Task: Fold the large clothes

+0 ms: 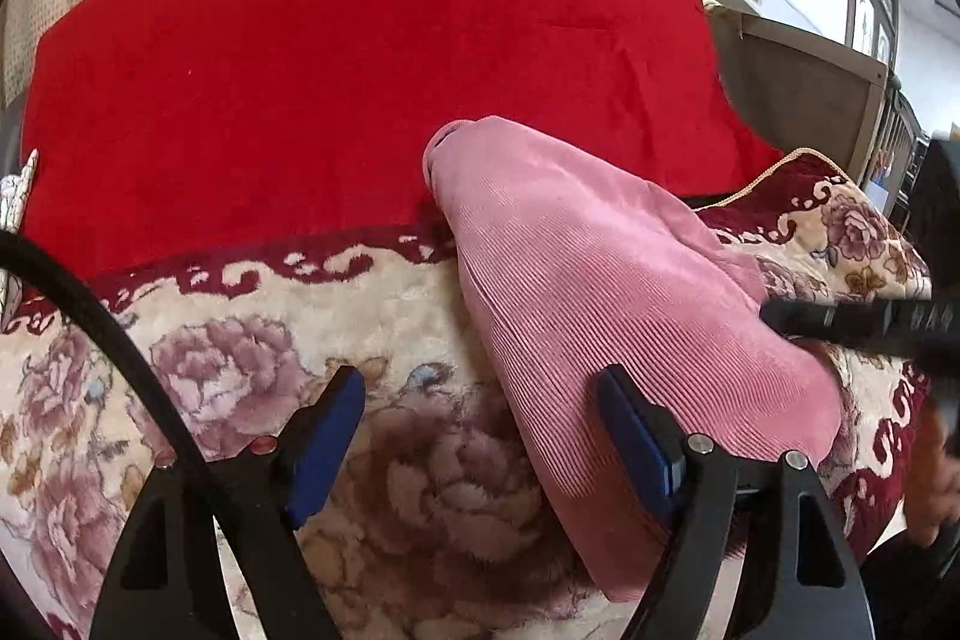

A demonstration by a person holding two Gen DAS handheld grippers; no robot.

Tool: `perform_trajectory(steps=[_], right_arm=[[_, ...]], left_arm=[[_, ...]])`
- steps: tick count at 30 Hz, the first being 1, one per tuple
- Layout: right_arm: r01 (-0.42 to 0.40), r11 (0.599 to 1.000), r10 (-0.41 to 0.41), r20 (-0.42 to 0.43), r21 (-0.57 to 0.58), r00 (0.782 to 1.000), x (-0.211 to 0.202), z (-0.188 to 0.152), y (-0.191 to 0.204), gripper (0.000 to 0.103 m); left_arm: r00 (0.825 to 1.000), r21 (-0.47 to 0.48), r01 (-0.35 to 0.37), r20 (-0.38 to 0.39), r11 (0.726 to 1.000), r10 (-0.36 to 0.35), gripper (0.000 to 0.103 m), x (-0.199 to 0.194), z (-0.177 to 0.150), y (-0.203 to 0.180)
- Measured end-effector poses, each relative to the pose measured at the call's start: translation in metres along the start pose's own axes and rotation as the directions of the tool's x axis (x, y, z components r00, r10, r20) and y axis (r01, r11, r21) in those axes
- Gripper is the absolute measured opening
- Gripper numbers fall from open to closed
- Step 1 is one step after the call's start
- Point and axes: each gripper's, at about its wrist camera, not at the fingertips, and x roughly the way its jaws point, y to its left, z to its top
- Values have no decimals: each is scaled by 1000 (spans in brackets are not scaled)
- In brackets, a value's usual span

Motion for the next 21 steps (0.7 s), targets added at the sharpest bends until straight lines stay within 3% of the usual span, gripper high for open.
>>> perform_trajectory(steps=[2, 6, 10, 11, 21], right_arm=[[-34, 999, 34, 16, -16, 999, -2, 10, 10, 18], [-8, 998, 8, 2, -60, 1000, 20, 37, 30, 18], [53, 998, -58, -121, -45, 991, 76, 45, 20, 16], [35, 999, -39, -109, -39, 993, 83, 44, 16, 16], [-14, 998, 13, -15, -54, 1000, 30, 39, 12, 18]], left_arm=[[1000, -9, 9, -2, 1000, -9, 80, 1, 0, 3], [1000, 0, 8, 1, 1000, -8, 80, 2, 0, 5], [1000, 10, -14, 1, 1000, 14, 80, 4, 0, 1], [1000, -1, -4, 0, 1000, 4, 81, 5, 1, 3], [989, -150, 127, 93, 980, -114, 80, -11, 10, 19]])
